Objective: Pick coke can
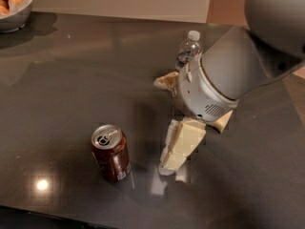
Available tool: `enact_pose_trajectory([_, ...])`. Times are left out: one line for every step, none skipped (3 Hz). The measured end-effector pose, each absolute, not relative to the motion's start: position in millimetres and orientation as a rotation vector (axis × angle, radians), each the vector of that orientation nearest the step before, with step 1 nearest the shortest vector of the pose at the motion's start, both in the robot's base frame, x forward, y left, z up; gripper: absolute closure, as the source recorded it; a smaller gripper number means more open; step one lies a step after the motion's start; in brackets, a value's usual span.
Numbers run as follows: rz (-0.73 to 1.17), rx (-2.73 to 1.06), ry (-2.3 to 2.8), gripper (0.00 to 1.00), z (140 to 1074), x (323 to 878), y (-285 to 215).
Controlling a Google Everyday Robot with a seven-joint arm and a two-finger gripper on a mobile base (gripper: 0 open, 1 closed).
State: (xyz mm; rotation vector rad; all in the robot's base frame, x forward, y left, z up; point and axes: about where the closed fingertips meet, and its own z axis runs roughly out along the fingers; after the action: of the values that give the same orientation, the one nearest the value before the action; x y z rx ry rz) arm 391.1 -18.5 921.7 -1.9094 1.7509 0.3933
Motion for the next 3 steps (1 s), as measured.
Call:
enact_pose_trajectory([0.448, -1.933, 1.691, 0.00, 910.4, 375.1, 18.9])
enact_pose_trajectory([0.492, -1.962, 1.659, 0.00, 899.2, 360.8, 46.0])
enact_pose_trajectory([0.522, -1.977, 1.641, 0.00, 891.3, 350.7, 63.0])
